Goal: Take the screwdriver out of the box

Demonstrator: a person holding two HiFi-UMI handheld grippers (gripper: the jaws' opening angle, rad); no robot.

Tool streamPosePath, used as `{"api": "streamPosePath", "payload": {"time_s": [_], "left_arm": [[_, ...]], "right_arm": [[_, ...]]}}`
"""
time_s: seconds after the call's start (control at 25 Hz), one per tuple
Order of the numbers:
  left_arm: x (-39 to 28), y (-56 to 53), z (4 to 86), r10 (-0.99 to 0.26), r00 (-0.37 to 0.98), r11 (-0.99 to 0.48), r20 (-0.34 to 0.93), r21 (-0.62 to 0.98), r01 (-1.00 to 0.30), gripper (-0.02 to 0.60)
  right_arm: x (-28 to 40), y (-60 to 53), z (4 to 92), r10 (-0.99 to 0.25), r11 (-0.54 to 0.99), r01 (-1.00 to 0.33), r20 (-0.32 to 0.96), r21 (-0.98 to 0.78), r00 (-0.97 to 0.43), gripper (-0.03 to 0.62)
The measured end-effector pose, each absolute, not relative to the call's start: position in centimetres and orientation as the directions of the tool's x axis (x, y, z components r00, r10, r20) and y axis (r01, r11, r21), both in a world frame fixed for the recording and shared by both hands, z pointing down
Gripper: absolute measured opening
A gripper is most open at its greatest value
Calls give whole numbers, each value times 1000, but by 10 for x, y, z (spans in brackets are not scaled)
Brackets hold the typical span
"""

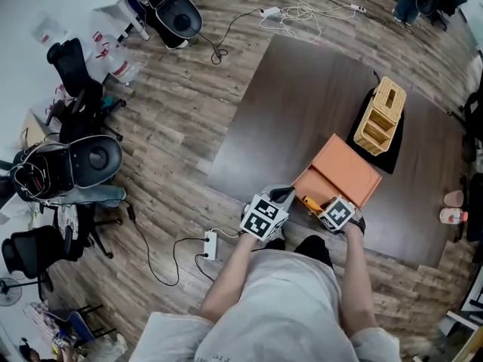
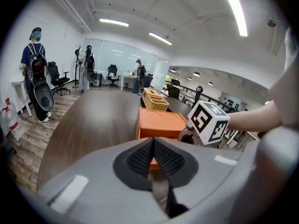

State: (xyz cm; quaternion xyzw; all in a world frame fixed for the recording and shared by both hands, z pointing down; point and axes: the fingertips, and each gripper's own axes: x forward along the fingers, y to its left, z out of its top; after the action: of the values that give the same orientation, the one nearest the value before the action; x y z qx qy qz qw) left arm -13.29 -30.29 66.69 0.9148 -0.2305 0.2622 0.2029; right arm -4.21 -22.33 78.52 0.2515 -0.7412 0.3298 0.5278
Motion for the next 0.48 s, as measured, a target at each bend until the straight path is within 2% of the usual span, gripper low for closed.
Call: {"api": "streamPosePath", "payload": {"time_s": [0.48], "left_arm": [[-121,-298,664,-287,769,-831,571,251,-497,54]], "right_arm": [[-41,-233,772,-154,570,-792,919,-218,-363,69]]}}
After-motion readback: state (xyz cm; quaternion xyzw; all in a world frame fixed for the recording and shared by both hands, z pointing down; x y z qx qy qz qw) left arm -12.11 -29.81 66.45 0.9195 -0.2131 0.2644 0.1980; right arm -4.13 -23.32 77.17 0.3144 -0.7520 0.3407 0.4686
